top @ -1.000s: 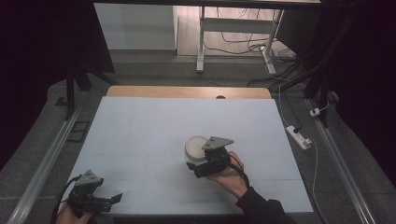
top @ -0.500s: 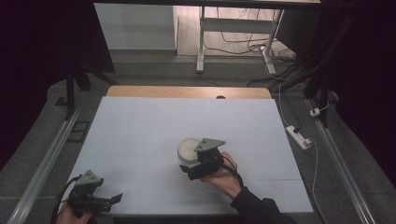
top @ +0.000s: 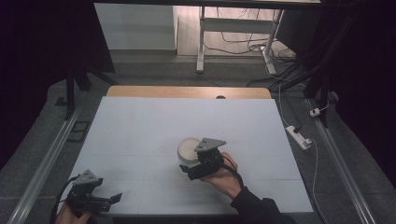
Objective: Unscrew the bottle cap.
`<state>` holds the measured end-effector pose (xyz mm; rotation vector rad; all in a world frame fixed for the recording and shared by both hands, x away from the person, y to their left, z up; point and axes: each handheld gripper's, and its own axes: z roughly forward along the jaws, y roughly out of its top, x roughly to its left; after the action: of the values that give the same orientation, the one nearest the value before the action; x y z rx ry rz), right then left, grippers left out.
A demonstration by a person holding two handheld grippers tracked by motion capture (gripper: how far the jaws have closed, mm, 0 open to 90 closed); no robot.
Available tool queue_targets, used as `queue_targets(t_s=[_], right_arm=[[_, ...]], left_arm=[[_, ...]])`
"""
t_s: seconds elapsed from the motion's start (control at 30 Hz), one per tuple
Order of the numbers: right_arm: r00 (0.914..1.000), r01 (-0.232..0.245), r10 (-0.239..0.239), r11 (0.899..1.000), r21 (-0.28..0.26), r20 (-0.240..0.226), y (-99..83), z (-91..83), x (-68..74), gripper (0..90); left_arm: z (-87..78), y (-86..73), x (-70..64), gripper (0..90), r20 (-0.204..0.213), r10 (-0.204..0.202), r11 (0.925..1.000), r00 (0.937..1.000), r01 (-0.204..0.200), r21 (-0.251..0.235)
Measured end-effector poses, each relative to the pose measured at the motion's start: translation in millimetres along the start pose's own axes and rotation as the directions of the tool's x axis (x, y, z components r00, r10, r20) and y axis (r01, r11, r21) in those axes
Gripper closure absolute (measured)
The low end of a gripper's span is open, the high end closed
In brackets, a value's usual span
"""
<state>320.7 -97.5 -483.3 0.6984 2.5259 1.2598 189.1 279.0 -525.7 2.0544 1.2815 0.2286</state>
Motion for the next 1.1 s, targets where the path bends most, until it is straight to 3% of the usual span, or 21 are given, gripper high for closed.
queue_targets(t_s=[0.27,0.4,0.6,0.93,1.1], right_arm=[[1.0000,0.003,-0.003,1.000,-0.002,-0.004,0.3,-0.9,-0.1,6.3],[1.0000,0.002,-0.002,1.000,-0.003,-0.007,0.5,-1.7,0.1,6.3],[0.9999,0.003,-0.003,1.000,-0.006,-0.011,0.9,-3.2,0.1,6.3],[0.9996,0.016,-0.016,1.000,-0.012,-0.022,1.3,-5.3,0.5,6.3],[0.9994,0.022,-0.023,1.000,-0.013,-0.028,1.5,-5.9,1.5,6.3]], left_arm=[[-2.2,1.5,-0.1,0.8,0.030,-0.002,0.9989,0.9995,0.003,-0.047],[-2.5,3.4,0.0,0.8,0.037,0.026,0.9976,0.9990,-0.023,-0.066],[-2.1,9.7,0.9,1.0,0.108,0.060,0.9937,0.9924,-0.049,-0.101],[1.9,30.3,-8.3,0.8,0.157,0.114,0.9861,0.9810,-0.093,-0.138],[4.7,47.1,-16.1,0.4,0.162,0.164,0.9787,0.9731,-0.140,-0.150]])
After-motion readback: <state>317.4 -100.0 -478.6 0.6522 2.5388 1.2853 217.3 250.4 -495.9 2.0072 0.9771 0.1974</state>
